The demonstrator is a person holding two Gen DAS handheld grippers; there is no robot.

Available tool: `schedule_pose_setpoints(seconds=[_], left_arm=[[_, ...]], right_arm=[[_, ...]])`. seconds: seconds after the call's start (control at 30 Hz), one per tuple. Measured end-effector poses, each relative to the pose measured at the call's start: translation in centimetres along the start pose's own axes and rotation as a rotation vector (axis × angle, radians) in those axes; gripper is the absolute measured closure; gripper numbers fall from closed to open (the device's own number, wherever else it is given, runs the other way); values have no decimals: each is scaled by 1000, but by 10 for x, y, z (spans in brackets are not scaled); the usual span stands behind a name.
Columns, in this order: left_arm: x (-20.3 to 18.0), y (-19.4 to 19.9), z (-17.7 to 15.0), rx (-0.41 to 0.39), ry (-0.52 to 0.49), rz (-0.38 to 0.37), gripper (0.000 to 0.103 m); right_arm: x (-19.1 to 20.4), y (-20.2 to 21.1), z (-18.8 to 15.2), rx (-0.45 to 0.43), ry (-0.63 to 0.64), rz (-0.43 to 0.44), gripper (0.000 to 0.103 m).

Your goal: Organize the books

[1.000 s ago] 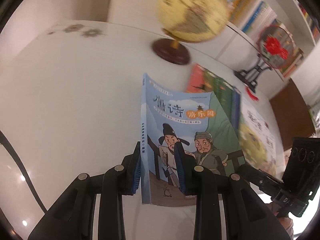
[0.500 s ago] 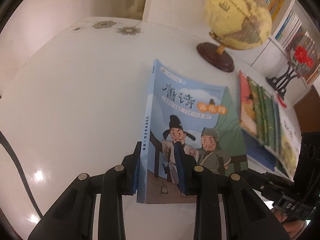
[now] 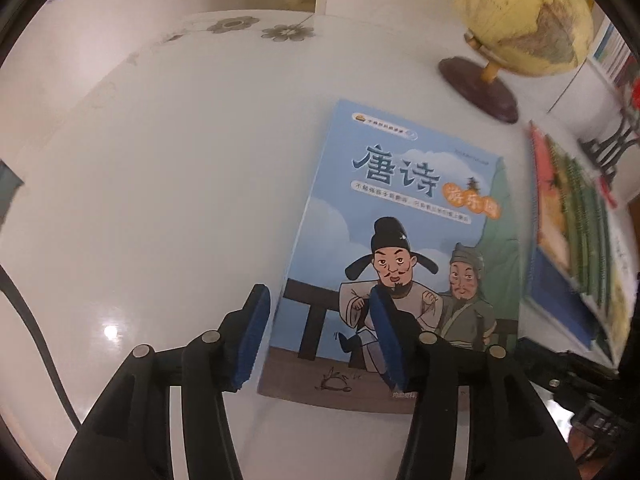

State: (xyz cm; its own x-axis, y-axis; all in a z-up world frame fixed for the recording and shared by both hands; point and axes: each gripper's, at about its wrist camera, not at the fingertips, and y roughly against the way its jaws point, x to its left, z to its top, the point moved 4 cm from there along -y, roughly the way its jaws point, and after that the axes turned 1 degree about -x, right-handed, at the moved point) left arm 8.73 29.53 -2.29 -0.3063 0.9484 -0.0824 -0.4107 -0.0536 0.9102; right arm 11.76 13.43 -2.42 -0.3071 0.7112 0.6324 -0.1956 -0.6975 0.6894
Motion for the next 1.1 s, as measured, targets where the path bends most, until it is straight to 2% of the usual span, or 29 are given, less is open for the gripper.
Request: schedule_pose_setpoints(seconds=[0.03,0.07,0.1,0.17,0.23,0.47,0.63,0.77,0.97,1.1], left_arm=[[-2,0,0,4,-6,4,44],[-4,2,-1,5,-9,12,37],[-7,4,-1,-1,-13,22,25],[-13,11,-1,-24,-27,38,23],[-20,14,0,-27,-40,42,23],[-57,26,3,-47,-75,13,23],[-97,36,3,-55,-117,-37,23],[-138,43,1,-63,-156,-74,23],[-207,63,-4,-101,-219,-167,23],[-254,70,-9,-102,-297,-216,23]], right_arm=[[0,2,0,4,-8,-2,81],[0,4,1,4,-10,3,67],[2,10,2,-11,3,-9,48],[6,21,4,-52,43,-40,34],[8,32,7,-76,78,-54,33],[-1,61,7,-79,124,-101,33],[-17,97,0,-118,184,-203,33],[-43,135,-5,-164,152,-255,33],[-73,194,-16,-223,212,-420,33],[-91,237,-23,-334,211,-471,33]])
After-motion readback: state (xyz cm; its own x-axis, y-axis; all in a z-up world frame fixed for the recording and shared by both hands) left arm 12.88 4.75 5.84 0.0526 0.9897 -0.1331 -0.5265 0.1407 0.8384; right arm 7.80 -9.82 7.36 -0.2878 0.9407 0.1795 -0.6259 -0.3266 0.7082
